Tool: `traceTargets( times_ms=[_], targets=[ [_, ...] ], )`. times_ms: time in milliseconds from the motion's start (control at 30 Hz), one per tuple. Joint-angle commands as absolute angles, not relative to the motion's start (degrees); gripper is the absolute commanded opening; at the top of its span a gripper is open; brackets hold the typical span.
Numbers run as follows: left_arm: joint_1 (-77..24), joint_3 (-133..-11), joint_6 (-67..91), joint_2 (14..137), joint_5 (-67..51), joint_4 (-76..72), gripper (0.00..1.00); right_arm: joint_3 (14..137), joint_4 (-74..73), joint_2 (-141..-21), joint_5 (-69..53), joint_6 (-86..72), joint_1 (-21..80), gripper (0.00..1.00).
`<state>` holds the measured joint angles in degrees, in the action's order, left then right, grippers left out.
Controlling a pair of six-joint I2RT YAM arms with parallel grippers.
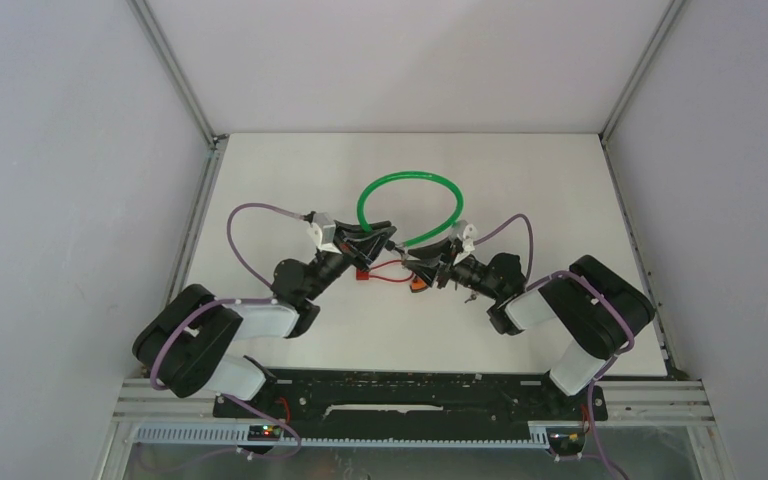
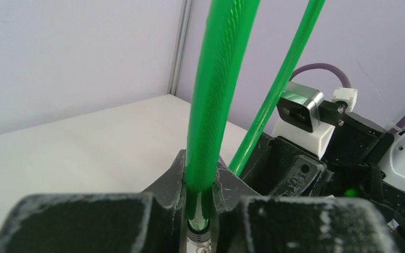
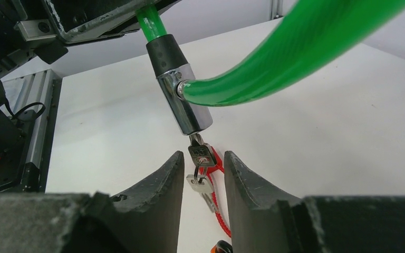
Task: Lock with the key
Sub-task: Lock the lock.
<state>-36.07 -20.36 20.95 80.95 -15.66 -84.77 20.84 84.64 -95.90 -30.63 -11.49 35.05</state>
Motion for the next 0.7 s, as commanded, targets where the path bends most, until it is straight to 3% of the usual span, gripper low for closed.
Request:
traceTargets(
  times_ms=[0, 667],
  targets=[
    [-36.12, -22.52, 22.28, 80.66, -19.09, -91.32, 0.00, 22.32, 87.20, -96.52, -31.16, -9.59, 35.98, 0.35],
    [-36.09, -23.33, 23.69, 81.78, -18.62, -91.32, 0.00, 21.99, 87.27, -96.43, -26.38, -7.51, 37.29, 0.00]
  ],
)
